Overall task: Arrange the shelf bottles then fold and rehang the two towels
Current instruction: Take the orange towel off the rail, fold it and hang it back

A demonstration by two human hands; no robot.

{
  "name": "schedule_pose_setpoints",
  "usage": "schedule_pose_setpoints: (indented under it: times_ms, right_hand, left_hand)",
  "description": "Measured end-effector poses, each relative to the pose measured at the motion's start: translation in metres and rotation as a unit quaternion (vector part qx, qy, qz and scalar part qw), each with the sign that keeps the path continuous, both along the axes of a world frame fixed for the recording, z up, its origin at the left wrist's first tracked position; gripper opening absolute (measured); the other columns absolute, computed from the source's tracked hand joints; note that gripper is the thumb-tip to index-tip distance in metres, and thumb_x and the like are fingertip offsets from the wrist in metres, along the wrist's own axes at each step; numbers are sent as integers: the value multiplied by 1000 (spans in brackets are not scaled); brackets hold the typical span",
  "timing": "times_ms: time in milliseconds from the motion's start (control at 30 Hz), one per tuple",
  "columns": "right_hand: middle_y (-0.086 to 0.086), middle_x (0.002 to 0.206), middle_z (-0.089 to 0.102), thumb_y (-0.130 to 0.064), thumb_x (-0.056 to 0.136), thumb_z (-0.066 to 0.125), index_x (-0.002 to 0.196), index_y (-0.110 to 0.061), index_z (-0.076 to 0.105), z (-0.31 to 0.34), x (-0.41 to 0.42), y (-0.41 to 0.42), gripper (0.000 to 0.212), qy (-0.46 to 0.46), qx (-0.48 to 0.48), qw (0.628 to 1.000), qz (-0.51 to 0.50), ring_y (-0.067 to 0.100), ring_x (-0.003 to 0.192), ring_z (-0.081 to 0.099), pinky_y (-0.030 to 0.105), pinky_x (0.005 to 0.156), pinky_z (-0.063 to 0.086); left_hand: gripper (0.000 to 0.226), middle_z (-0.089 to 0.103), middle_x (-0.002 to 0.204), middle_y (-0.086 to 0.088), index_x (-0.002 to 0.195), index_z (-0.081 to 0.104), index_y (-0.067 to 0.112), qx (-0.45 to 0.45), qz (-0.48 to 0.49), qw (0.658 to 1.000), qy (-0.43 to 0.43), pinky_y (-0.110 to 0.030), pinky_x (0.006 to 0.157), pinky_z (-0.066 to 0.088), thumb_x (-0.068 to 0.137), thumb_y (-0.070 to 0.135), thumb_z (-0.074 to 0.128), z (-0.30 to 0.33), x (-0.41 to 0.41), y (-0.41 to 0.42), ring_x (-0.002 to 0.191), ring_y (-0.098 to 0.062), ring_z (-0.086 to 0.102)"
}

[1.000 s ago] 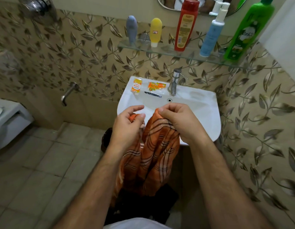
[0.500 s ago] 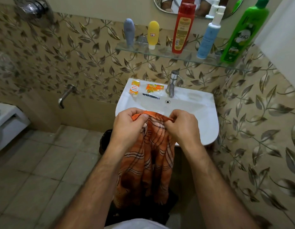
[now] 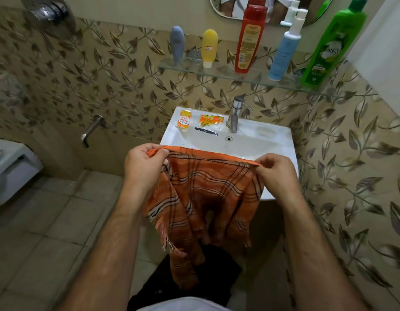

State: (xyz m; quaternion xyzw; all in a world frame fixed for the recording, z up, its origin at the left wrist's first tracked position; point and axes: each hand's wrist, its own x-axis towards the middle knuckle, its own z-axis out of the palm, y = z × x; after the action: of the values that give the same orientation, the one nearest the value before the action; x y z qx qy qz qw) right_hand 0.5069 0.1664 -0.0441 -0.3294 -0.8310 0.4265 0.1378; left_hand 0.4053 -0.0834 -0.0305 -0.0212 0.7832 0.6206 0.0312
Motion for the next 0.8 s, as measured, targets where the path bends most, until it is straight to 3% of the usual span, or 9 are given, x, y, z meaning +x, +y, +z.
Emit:
schedule_pose_setpoints:
  times_ms: [133,267,400,500,600,667,700,733,800]
  right_hand:
    - [-2,58,68,-11,89,68,70,-12,72,20,9,-2,20,7,-88,989,117,8,53,61,23,56,50]
    - [3,60,63,-6,93,63,72,-8,61,37,9,-5,20,31,-253,949,187,12,50,59,25,48,47]
    - [-1,50,47,8,85,63,60,-13,45,35,6,-9,38,-19,-245,944,220,11,44,44,19,41,37]
    - [-1,52,40,12,83,64,58,-14,42,29,8,-6,42,-31,-250,923,290,10,48,38,22,49,34]
    - [3,58,39,-4,78,72,78,-9,60,29,10,-12,13,-29,-322,877,356,12,50,38,20,49,36]
    - [13,65,58,-20,77,77,101,-7,67,29,7,-16,29,-74,-319,869,370,18,57,56,24,56,48]
    - [20,79,68,-27,76,79,106,-5,67,28,6,-18,40,-95,-311,870,370,24,68,66,30,65,55]
    - [23,90,71,-32,75,80,105,-2,67,27,5,-19,45,-103,-299,874,370,28,78,69,35,73,58]
    - [14,78,71,-26,79,81,90,0,65,28,6,-19,33,-94,-279,881,371,21,72,68,31,67,57]
  left_hand:
    - [10,75,73,-3,77,76,18,-12,8,999,-38,-49,77,61,75,24,69,-16,-8,-9,75,-26,73]
    - [13,72,65,0,68,74,22,-19,5,998,-56,-36,69,59,79,18,69,-29,-9,-14,67,-23,69]
    - [13,73,68,1,69,75,24,-10,25,998,-54,-34,70,58,78,20,67,-32,-10,-20,69,-21,70]
    - [16,71,67,1,74,73,21,-19,44,998,-31,-26,62,53,85,14,64,-31,-9,-19,62,-14,66]
    - [13,71,69,-1,80,75,17,-21,41,999,-18,-28,63,55,85,13,63,-29,-6,-14,64,-16,67]
    - [13,72,71,-4,81,75,16,-12,35,999,-17,-34,68,57,85,13,62,-28,-5,-10,69,-22,69]
    - [14,73,72,-4,82,75,15,-13,34,999,-13,-34,69,57,85,13,62,-27,-4,-9,71,-23,70]
    - [14,73,73,-3,82,76,16,-15,35,999,-10,-34,70,57,85,13,62,-26,-3,-8,73,-22,70]
    - [14,73,74,-2,81,75,18,-6,42,999,-11,-34,70,58,84,14,62,-25,-4,-9,71,-20,70]
